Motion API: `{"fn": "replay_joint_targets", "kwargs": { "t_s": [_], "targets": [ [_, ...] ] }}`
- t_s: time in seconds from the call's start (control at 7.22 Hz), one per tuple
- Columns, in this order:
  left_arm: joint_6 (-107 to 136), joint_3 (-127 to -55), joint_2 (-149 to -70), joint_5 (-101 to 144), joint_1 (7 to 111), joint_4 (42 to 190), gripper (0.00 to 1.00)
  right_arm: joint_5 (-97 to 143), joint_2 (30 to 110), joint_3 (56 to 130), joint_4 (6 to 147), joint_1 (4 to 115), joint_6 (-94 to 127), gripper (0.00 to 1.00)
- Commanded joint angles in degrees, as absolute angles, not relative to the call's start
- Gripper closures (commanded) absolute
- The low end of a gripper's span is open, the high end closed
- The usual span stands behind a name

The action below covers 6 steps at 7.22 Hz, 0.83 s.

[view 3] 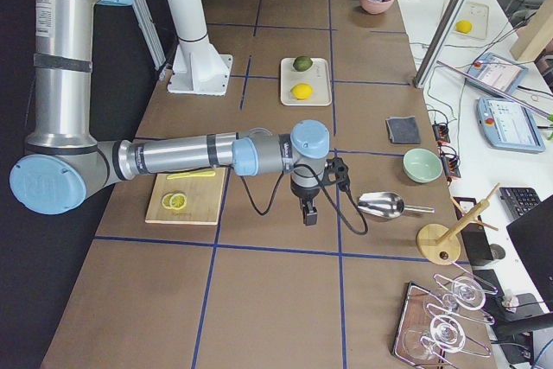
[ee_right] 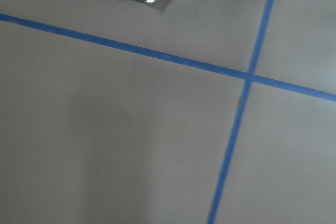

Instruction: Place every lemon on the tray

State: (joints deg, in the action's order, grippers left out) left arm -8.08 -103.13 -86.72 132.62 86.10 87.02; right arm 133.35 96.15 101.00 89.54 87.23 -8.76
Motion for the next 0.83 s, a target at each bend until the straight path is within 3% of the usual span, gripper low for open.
{"fn": "replay_joint_targets", "kwargs": {
  "t_s": [0.0,0.69],
  "targets": [
    [-8.09,-99.50,-86.40,137.16,88.05,86.76,0.00,134.90,96.50,96.08,89.65,92.02,-16.34,0.00],
    [-7.30,-97.39,-85.52,137.20,89.65,86.57,0.00,134.04,94.57,96.59,95.36,92.11,-16.00,0.00]
  ]
}}
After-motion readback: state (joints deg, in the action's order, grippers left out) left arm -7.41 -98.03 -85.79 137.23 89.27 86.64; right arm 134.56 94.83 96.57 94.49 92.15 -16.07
